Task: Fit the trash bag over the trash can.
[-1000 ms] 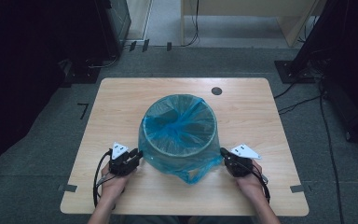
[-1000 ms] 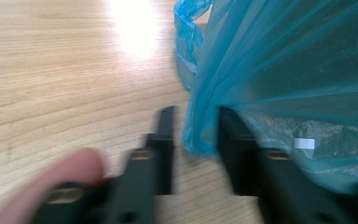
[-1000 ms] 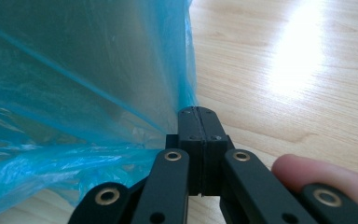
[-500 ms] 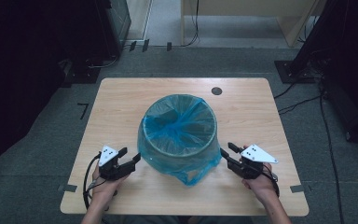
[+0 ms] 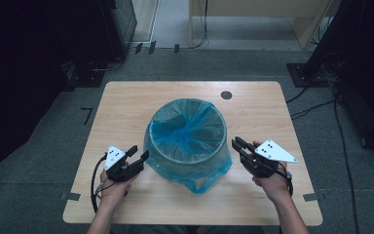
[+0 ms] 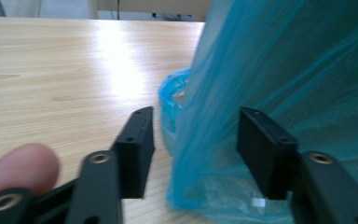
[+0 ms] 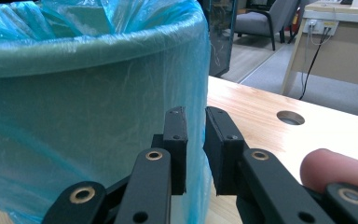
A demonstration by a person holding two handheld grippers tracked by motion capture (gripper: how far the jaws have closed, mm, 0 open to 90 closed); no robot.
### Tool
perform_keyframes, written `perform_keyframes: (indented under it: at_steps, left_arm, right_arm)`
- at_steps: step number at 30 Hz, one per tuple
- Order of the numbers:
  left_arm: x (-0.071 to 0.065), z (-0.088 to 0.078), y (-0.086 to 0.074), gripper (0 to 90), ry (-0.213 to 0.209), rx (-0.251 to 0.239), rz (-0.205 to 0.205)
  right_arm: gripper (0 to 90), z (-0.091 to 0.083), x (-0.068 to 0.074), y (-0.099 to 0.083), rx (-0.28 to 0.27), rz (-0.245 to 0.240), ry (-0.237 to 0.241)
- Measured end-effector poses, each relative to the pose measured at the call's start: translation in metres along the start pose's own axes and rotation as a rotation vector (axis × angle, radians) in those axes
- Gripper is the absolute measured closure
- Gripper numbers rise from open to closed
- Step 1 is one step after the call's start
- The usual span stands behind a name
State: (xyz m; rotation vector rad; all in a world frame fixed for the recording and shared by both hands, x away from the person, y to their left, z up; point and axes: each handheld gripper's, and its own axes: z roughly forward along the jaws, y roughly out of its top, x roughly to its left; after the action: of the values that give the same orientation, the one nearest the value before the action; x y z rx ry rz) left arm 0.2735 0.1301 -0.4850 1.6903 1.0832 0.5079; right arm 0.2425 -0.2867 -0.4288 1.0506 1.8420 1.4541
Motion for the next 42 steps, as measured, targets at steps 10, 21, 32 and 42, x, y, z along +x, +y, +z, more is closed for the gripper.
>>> perform_keyframes:
  at_steps: [10, 21, 32, 42]
  left_arm:
    - [-0.002, 0.007, -0.008, 84.3, 0.016, 0.102, 0.009]
    - [0.029, -0.026, -0.013, 18.8, 0.180, 0.153, -0.049]
    - [0.047, -0.043, -0.036, 6.4, 0.318, 0.326, 0.046]
    - [0.055, -0.040, -0.042, 1.2, 0.298, 0.380, 0.014]
  right_arm:
    - [88.3, 0.006, 0.002, 0.006, -0.014, 0.018, 0.006]
    - [90.0, -0.001, -0.005, 0.049, -0.018, -0.027, 0.039]
    - [90.0, 0.016, 0.005, 0.092, -0.017, -0.285, 0.293]
    - [90.0, 0.038, 0.031, 0.123, 0.120, -0.525, 0.579]
